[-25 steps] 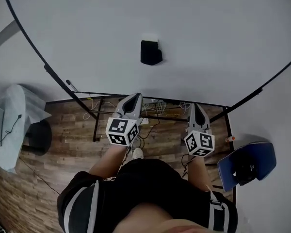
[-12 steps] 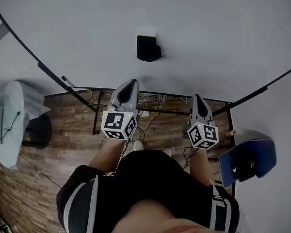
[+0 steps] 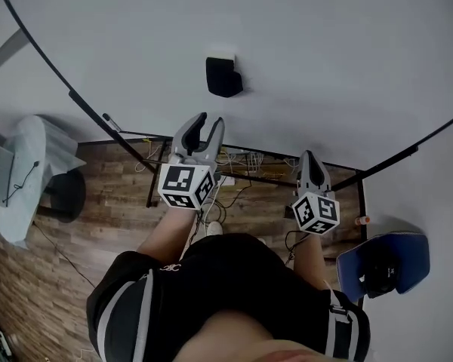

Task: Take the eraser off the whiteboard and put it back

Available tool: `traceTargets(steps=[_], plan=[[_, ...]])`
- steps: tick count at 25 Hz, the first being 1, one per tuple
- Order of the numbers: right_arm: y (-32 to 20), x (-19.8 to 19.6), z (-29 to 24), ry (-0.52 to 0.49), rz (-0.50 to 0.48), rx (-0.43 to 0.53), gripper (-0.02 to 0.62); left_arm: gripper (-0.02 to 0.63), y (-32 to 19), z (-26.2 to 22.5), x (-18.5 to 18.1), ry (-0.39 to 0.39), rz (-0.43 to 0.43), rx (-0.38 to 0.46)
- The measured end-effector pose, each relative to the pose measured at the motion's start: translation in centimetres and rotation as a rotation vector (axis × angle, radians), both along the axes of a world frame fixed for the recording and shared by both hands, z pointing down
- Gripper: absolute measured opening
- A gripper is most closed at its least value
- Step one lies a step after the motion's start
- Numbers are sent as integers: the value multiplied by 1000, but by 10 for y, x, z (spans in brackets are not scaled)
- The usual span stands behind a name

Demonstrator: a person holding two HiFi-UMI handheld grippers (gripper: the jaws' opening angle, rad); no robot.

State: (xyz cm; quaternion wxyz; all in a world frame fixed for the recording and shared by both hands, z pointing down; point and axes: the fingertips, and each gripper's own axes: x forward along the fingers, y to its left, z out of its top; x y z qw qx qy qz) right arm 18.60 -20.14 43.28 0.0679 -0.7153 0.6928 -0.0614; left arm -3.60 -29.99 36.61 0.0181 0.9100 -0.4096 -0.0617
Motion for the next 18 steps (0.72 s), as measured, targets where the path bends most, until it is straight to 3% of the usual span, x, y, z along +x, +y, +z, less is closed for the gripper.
traceTargets(steps=[6,13,18], plan=[[1,9,-7,-29,3,45,6,150,-19,-38,4,-45,-68,102],[6,29,-7,-41,29,48,6,150,-40,-42,21,-120,-96,85],[12,50,-1,-66,77,41,6,142,-47,-43,20,-143,-166,93]])
